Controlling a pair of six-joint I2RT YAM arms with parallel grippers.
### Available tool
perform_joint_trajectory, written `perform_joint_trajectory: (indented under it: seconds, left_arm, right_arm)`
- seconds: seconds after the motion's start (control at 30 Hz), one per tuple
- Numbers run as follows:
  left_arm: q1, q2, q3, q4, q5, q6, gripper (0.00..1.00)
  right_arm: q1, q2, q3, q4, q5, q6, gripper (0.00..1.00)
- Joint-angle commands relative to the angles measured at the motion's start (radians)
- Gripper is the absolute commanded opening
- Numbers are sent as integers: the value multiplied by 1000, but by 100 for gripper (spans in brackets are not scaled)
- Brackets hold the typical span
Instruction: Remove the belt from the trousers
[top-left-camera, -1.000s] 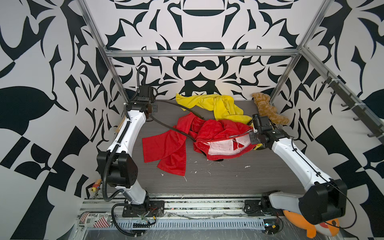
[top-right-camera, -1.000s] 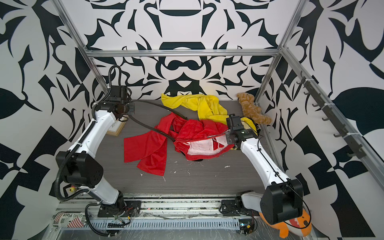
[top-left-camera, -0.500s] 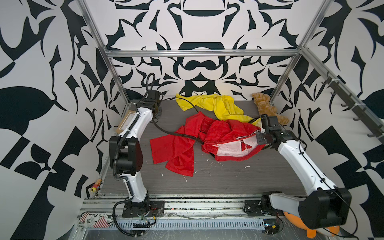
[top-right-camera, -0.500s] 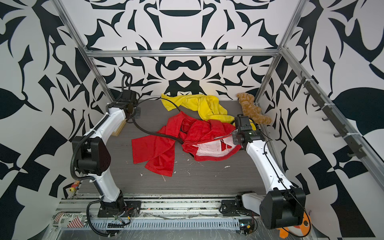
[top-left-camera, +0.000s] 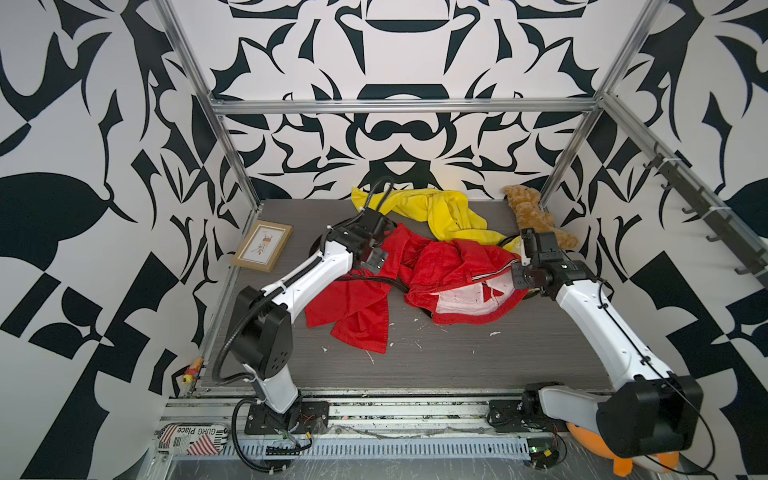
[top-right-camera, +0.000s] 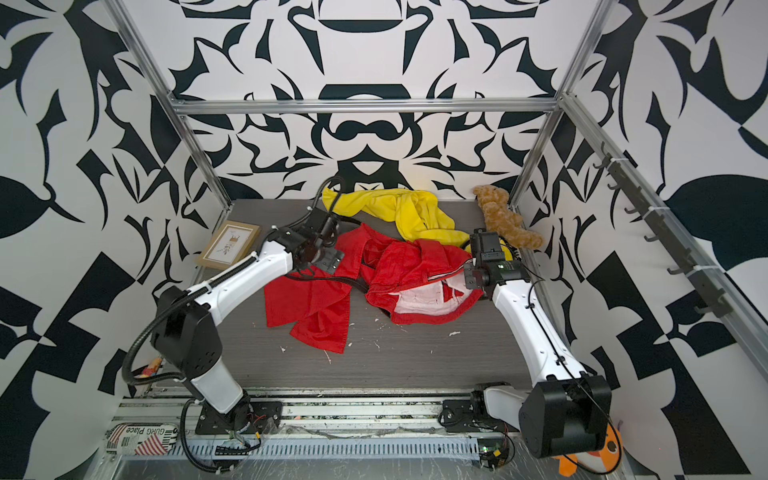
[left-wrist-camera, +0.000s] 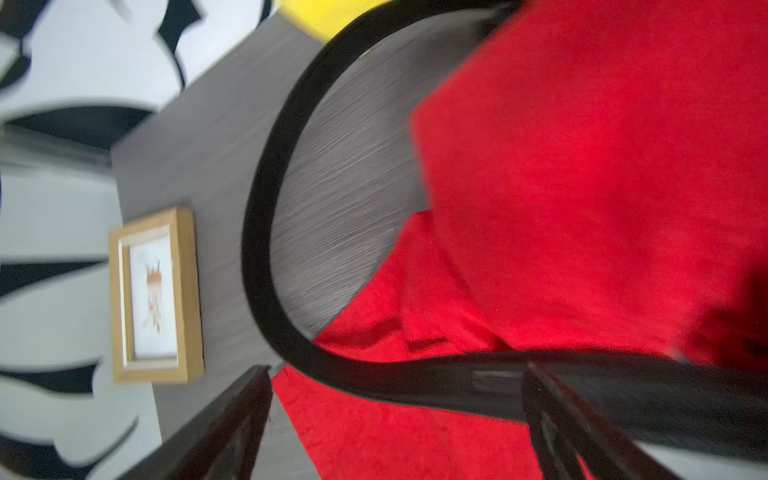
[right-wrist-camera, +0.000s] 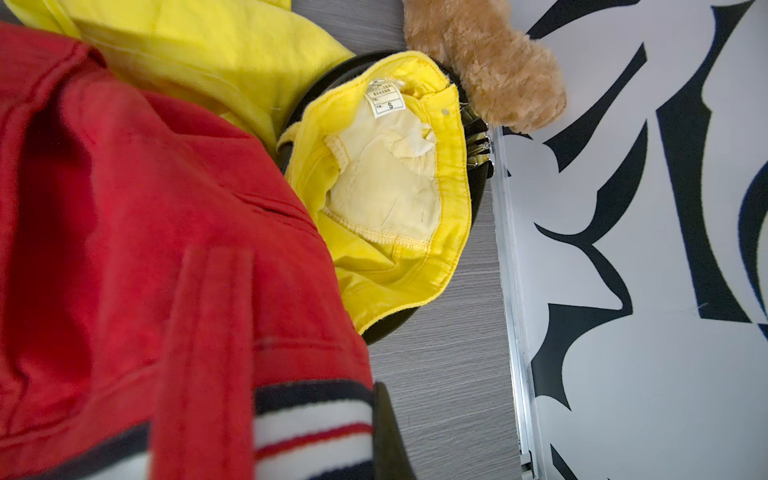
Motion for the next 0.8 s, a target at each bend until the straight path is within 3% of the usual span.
perform_joint_trajectory:
  seconds: [0.0, 0.17, 0.43, 0.77]
  left_arm:
    - [-79, -74, -109, 42, 95, 225, 100]
    - [-129, -54, -165, 61, 169, 366, 98]
    - [-169, 21, -193, 162, 163, 538, 86]
    - [-175, 110, -204, 337, 163, 582, 51]
  right_arm:
    - [-5, -14, 36, 37, -6, 19, 0]
    - [-5, -15, 39, 40, -10, 12, 0]
    - [-5, -24, 38, 44, -18, 10, 0]
    - [-4, -33, 32, 52, -26, 10, 0]
